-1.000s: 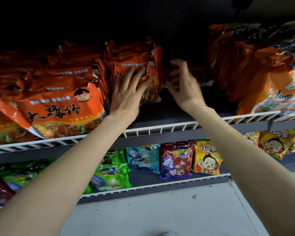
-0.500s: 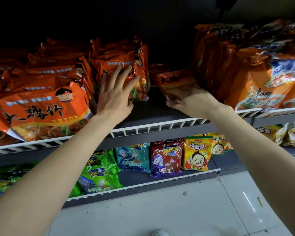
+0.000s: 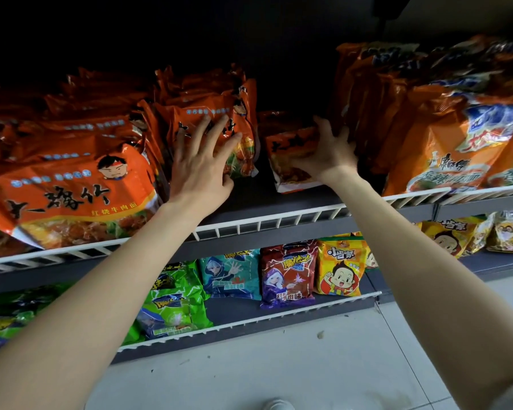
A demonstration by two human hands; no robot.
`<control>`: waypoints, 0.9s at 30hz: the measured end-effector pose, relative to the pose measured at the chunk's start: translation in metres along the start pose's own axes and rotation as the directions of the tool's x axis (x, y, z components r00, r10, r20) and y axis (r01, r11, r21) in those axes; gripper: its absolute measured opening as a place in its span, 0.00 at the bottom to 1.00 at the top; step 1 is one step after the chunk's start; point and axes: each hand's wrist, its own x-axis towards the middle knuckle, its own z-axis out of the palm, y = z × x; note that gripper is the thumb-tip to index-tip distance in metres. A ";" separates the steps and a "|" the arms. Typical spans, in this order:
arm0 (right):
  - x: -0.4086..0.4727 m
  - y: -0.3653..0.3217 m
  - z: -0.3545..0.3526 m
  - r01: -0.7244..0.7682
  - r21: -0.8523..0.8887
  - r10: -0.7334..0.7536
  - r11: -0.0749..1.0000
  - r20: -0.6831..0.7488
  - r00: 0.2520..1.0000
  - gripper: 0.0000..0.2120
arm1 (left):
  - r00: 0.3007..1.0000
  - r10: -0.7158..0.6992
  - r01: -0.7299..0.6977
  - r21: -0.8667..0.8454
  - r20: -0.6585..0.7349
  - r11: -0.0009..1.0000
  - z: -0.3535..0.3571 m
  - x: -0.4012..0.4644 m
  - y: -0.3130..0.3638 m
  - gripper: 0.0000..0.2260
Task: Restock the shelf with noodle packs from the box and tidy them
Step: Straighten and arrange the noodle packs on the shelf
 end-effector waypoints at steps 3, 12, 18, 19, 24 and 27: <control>-0.007 0.003 -0.004 -0.045 -0.002 0.044 0.999 -0.035 0.998 0.50 | 1.000 0.000 0.000 -0.011 0.000 1.000 -0.001 0.000 0.000 0.35; 0.000 0.017 -0.008 -0.165 0.209 0.125 0.964 0.192 0.973 0.54 | 1.000 0.007 -0.007 -0.018 -0.015 1.000 0.002 0.000 -0.001 0.34; -0.051 0.013 -0.023 0.195 0.544 -0.127 0.816 -0.161 0.979 0.51 | 0.993 -0.010 -0.016 -0.214 -0.120 0.977 -0.001 0.001 0.000 0.24; -0.056 0.012 -0.022 0.242 0.564 -0.163 0.790 -0.187 0.969 0.52 | 0.990 -0.059 0.009 -0.358 -0.129 0.934 -0.005 0.000 0.001 0.23; -0.058 -0.021 0.001 0.377 0.603 -0.319 0.703 -0.207 0.925 0.53 | 0.917 -0.291 0.053 -0.639 -0.273 0.767 -0.030 -0.019 0.008 0.22; -0.054 -0.059 0.023 0.407 0.668 -0.359 0.623 -0.219 0.907 0.51 | 0.904 -0.127 -0.031 -0.362 -0.407 0.932 -0.034 -0.031 0.006 0.23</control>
